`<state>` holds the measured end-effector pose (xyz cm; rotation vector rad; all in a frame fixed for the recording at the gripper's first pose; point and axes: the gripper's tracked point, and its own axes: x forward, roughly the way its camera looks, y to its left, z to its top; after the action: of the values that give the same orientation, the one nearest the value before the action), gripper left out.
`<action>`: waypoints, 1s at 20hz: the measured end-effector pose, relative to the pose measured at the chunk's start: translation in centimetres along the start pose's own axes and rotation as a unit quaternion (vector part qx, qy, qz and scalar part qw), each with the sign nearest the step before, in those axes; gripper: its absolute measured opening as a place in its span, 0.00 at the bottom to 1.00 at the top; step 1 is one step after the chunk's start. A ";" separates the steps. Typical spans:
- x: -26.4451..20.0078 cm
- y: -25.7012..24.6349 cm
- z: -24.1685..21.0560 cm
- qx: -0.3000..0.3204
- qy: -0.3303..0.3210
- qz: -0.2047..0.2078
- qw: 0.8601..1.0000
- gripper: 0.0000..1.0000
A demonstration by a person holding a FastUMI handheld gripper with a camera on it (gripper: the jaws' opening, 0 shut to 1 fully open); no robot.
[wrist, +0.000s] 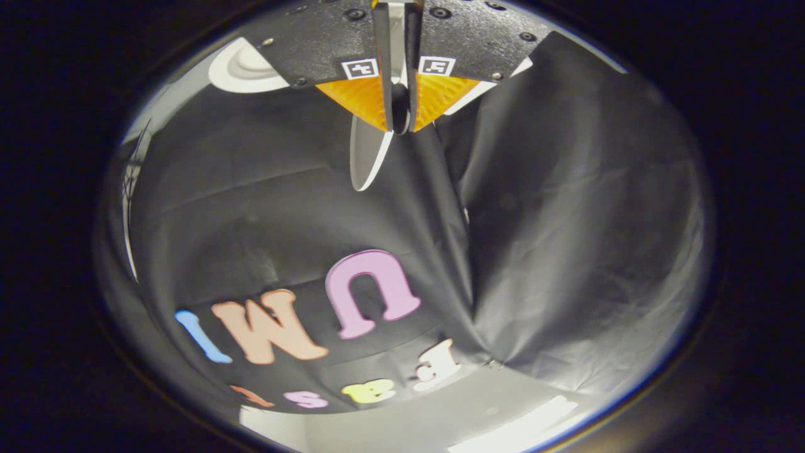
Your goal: Open the toilet lid.
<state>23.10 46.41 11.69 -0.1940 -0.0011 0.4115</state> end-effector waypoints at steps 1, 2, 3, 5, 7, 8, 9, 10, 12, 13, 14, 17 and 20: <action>0.6 0.8 0.1 -0.016 0.008 0.006 1.000 0.09; 1.2 1.7 0.2 -0.023 0.012 0.017 1.000 0.09; 1.9 2.8 0.2 -0.028 0.016 0.029 0.999 0.09; 2.8 5.4 -0.2 -0.040 0.019 0.046 0.998 0.09; 3.1 7.7 -0.9 -0.049 0.022 0.058 0.997 0.09; 3.4 8.7 -1.2 -0.053 0.025 0.066 0.996 0.09; 3.7 9.3 -1.5 -0.056 0.028 0.071 0.995 0.09; 3.9 10.0 -1.7 -0.059 0.031 0.075 0.995 0.10; 4.3 11.8 -1.9 -0.067 0.036 0.087 0.993 0.10; 4.7 12.7 -2.2 -0.070 0.040 0.092 0.993 0.11; 4.8 13.5 -2.5 -0.071 0.042 0.097 0.992 0.11; 5.8 15.0 -3.0 -0.074 0.051 0.112 0.990 0.11; 6.4 16.4 -3.8 -0.081 0.065 0.130 0.986 0.12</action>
<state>22.61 62.98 4.60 -0.3843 0.1200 0.6603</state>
